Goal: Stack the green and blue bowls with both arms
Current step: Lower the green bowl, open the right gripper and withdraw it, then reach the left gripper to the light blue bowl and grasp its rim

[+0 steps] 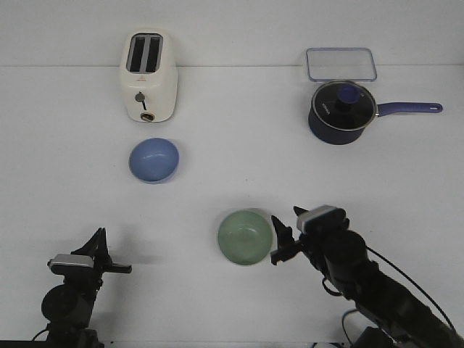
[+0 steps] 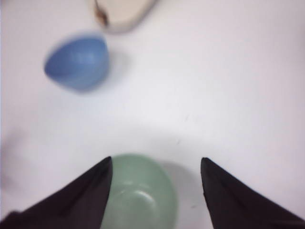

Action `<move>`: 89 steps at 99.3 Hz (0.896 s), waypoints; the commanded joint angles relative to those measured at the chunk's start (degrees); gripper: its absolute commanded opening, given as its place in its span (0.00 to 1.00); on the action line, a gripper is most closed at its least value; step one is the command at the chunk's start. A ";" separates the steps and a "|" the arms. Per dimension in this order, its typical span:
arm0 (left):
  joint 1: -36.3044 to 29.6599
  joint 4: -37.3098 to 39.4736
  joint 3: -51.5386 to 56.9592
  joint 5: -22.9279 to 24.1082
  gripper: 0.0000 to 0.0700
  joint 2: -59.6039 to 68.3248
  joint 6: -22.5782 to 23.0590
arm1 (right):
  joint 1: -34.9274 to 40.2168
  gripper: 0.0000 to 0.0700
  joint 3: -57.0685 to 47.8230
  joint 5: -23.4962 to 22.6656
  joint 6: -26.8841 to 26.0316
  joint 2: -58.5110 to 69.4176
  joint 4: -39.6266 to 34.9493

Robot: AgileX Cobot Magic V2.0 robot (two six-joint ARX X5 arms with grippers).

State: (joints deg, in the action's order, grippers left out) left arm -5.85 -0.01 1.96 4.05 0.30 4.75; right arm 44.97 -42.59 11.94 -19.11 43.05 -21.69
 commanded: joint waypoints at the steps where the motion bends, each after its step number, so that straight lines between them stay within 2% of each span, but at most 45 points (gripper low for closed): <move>1: 0.00 0.68 -1.16 -0.24 0.02 -0.13 -0.50 | 3.28 0.55 4.17 3.72 3.34 -6.19 1.25; 10: 0.00 0.68 -1.16 -0.24 0.02 -0.13 -0.50 | 6.58 0.55 9.57 5.53 6.01 -13.70 2.60; 21: -0.02 0.98 -1.16 -0.31 0.02 -0.13 -1.03 | 8.50 0.55 14.01 7.76 6.05 -20.57 2.14; 30: -0.02 1.44 -1.16 -0.46 0.02 -0.13 -6.01 | 8.70 0.55 15.76 7.78 4.90 -23.32 2.27; 41: -0.02 1.57 -1.16 -1.09 0.02 -0.13 -15.04 | 8.70 0.55 15.96 7.82 4.90 -23.74 2.34; 51: -0.02 3.17 -1.16 -1.07 0.02 -0.13 -18.36 | 8.70 0.55 15.96 7.80 4.87 -23.41 2.36; 58: -0.02 5.25 -0.92 -1.09 0.01 -0.13 -23.96 | 8.70 0.55 15.96 7.80 4.90 -23.32 2.36; 68: -0.02 2.82 3.26 -1.07 0.02 0.35 -27.91 | 8.70 0.55 15.96 7.85 4.92 -23.32 2.34; 79: 0.00 -2.08 11.82 -0.90 0.02 5.35 -29.00 | 8.70 0.55 15.96 7.82 4.87 -23.32 2.32; 89: 0.00 -9.42 22.73 -1.14 0.04 15.72 -25.09 | 8.70 0.55 15.96 7.82 4.85 -23.32 2.32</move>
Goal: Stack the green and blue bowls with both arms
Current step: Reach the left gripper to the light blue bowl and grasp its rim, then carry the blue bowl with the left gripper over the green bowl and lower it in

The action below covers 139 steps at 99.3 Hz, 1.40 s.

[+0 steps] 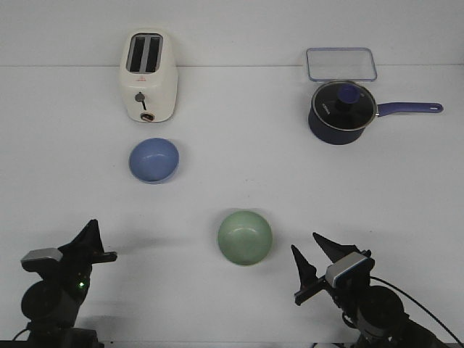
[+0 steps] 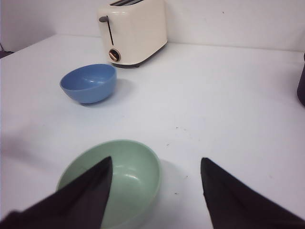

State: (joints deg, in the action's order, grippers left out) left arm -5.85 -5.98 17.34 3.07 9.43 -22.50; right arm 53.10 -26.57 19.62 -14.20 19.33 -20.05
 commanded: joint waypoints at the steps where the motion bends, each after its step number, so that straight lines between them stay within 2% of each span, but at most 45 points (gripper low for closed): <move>1: 0.00 -4.31 8.55 -0.20 0.06 7.85 2.75 | 0.57 0.55 -0.07 0.15 -0.04 0.39 0.68; 5: -0.02 -7.74 13.38 -0.48 0.20 13.22 5.18 | 0.57 0.55 -0.07 0.15 -0.04 0.39 0.70; 12: -0.02 -12.98 21.44 -0.85 0.55 22.93 8.00 | 0.57 0.55 -0.07 0.17 -0.04 0.44 0.74; 17: -0.02 -15.98 26.53 -1.03 0.67 29.55 9.73 | 0.57 0.55 -0.07 0.20 -0.04 0.55 0.77; 28: -0.02 -18.36 35.19 -1.46 0.66 42.77 11.98 | 0.57 0.55 -0.07 0.17 -0.04 0.59 0.74; 45: 0.00 -17.88 45.13 -4.74 0.66 60.46 11.98 | 0.57 0.55 -0.07 0.17 -0.04 0.59 0.74; 67: 0.00 -16.70 54.38 -4.83 0.66 79.34 11.96 | 0.57 0.55 -0.07 0.17 -0.04 0.59 0.74; 68: 0.00 -14.99 56.72 -4.81 0.66 85.31 11.96 | 0.57 0.55 -0.07 0.20 -0.04 0.59 0.77; 74: 0.00 -14.56 57.57 -4.81 0.66 87.71 11.93 | 0.57 0.55 -0.07 0.22 -0.04 0.59 0.77; 87: 0.00 -12.52 58.12 -4.79 0.63 91.41 11.96 | 0.57 0.55 -0.07 0.39 -0.02 0.59 0.77; 92: 0.00 -12.02 58.12 -4.79 0.57 92.11 11.96 | 0.57 0.55 -0.07 0.39 -0.02 0.59 0.77; 98: 0.00 -11.87 58.12 -4.68 0.42 92.54 11.96 | 0.57 0.55 -0.07 0.39 0.00 0.59 0.77; 111: 0.00 -11.91 58.12 -4.55 0.01 92.61 12.41 | 0.57 0.55 -0.07 0.39 -0.02 0.59 0.77; 139: 0.00 -12.41 58.14 -4.61 0.02 90.84 12.87 | 0.57 0.55 -0.07 0.39 0.02 0.59 0.96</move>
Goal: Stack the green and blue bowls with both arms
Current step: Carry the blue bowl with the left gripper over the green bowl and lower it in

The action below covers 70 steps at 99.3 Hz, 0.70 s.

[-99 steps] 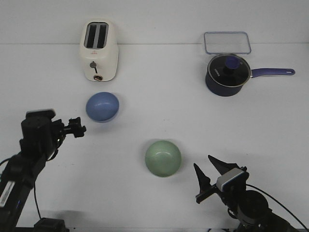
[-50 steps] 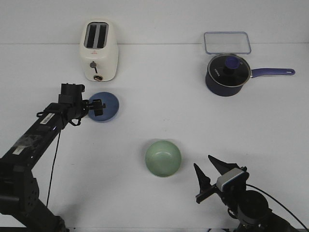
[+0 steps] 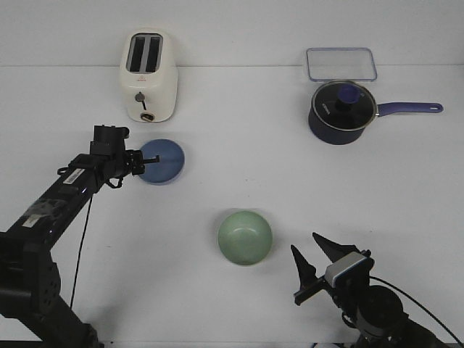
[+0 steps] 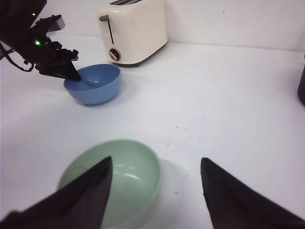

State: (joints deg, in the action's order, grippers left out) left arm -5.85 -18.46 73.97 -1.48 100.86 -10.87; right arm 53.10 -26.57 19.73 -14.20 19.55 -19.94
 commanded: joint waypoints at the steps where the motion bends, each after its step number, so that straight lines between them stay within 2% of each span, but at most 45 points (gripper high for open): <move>1: 0.00 0.07 1.51 -0.09 0.02 -0.87 1.25 | 0.57 0.55 -0.07 0.28 0.04 0.37 0.85; 13: 0.00 -0.42 1.51 -2.56 0.02 -6.23 1.36 | 0.57 0.55 -0.07 0.28 0.11 0.37 0.90; 30: -0.83 -4.92 1.51 -11.08 0.02 -16.81 0.76 | 0.57 0.55 -0.07 0.28 0.11 0.37 0.90; 38: -2.93 -8.07 1.49 -12.04 0.02 -20.79 0.79 | 0.57 0.55 -0.07 0.37 0.11 0.37 0.90; 54: -11.65 -12.26 0.24 -13.60 0.02 -24.00 0.90 | 0.57 0.55 -0.07 1.79 0.11 0.37 1.16; 70: -22.71 -8.22 -5.46 -13.16 0.02 -23.96 -2.12 | 0.57 0.55 -0.07 1.77 0.13 0.37 1.53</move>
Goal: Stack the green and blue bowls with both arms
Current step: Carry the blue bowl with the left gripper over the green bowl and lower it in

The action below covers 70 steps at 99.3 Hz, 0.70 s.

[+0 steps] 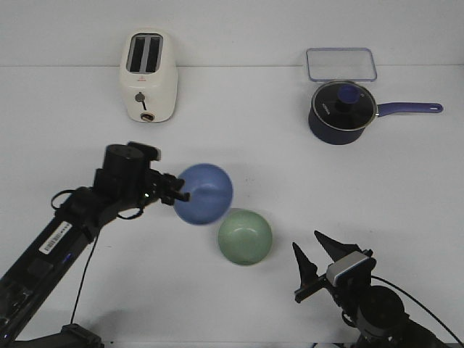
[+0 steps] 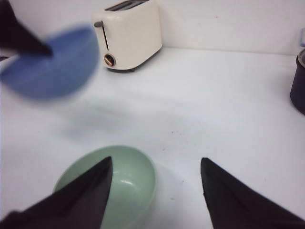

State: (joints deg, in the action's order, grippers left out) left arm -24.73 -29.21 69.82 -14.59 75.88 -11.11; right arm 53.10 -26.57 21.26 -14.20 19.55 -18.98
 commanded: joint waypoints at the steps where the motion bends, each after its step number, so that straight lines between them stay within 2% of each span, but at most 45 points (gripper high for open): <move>1: -4.48 3.06 -1.77 0.11 0.02 1.07 -2.12 | 0.57 0.55 -0.07 0.24 0.13 0.37 0.59; 16: -12.31 10.78 -7.50 4.63 0.01 1.88 -5.42 | 0.57 0.55 -0.07 0.24 0.13 0.37 0.57; 30: -16.74 13.86 -8.31 8.11 0.01 5.09 -6.10 | 0.57 0.55 -0.07 0.22 0.13 0.37 0.57; 55: -18.91 15.17 -8.28 8.61 0.04 10.45 -6.34 | 0.57 0.55 -0.07 0.22 0.13 0.37 0.55; 60: -18.93 15.32 -8.28 8.61 0.14 10.47 -6.32 | 0.57 0.55 -0.07 0.20 0.11 0.39 0.55; 70: -19.02 15.82 -8.26 8.68 0.48 10.23 -6.43 | 0.57 0.56 -0.07 0.20 0.07 0.39 0.55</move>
State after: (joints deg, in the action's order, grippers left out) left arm -43.11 -13.80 60.73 -6.04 85.86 -17.34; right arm 53.10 -26.57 21.23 -14.20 19.55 -18.98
